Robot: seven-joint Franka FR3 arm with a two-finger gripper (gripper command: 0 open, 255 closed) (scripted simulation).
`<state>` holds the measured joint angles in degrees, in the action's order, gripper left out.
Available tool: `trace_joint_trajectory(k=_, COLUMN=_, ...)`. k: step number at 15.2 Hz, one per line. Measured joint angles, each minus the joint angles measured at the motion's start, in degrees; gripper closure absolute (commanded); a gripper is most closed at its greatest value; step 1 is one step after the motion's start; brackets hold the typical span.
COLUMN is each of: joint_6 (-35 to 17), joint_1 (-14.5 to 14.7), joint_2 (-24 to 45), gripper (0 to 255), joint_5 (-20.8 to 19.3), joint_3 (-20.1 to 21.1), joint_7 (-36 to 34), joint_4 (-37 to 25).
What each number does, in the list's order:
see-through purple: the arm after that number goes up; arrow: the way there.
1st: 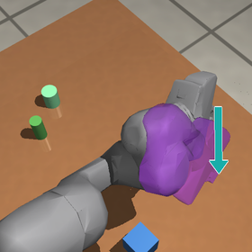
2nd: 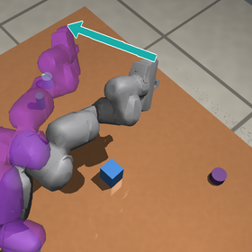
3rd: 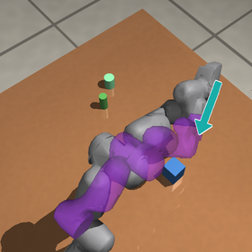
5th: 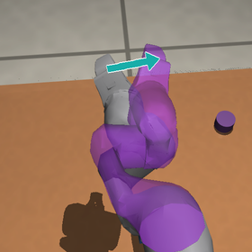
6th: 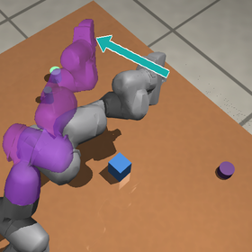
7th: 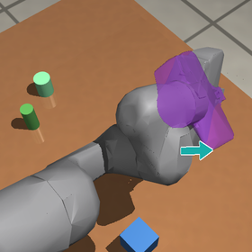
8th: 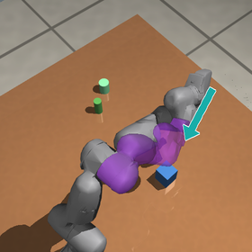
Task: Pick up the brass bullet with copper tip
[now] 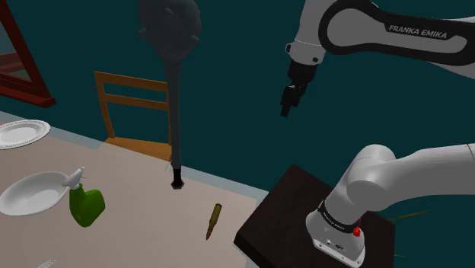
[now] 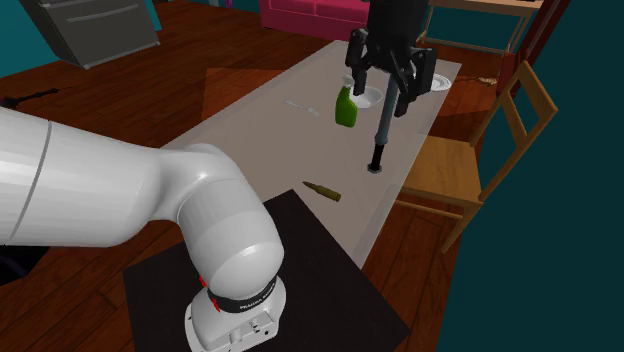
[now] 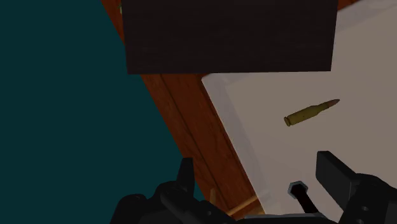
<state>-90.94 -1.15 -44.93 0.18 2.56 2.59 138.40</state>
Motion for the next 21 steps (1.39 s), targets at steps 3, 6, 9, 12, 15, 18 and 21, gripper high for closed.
trace_joint_trajectory(k=3, joint_6=-1.42, joint_1=-0.17, joint_2=-0.64, gripper=0, joint_5=0.96, joint_3=1.15, joint_7=-2.46, joint_4=2.07)
trace_joint_trajectory(k=6, joint_6=-5.43, joint_1=-0.44, joint_2=-2.83, gripper=0, joint_5=3.25, joint_3=3.74, joint_7=-8.0, joint_4=8.23)
trace_joint_trajectory(k=9, joint_6=-9.46, joint_1=-0.33, joint_2=-3.23, gripper=0, joint_5=6.3, joint_3=7.29, joint_7=-14.5, joint_4=12.47)
trace_joint_trajectory(k=12, joint_6=-14.91, joint_1=-0.17, joint_2=-2.34, gripper=0, joint_5=9.55, joint_3=11.06, joint_7=-20.84, joint_4=16.83)
trace_joint_trajectory(k=15, joint_6=-21.06, joint_1=0.14, joint_2=0.46, gripper=0, joint_5=12.99, joint_3=15.32, joint_7=-27.33, joint_4=19.84)
trace_joint_trajectory(k=18, joint_6=-26.94, joint_1=0.36, joint_2=3.61, gripper=0, joint_5=16.2, joint_3=19.42, joint_7=-33.64, joint_4=22.2)
trace_joint_trajectory(k=21, joint_6=-34.92, joint_1=0.28, joint_2=9.06, gripper=0, joint_5=19.43, joint_3=24.22, joint_7=-40.01, joint_4=24.38)
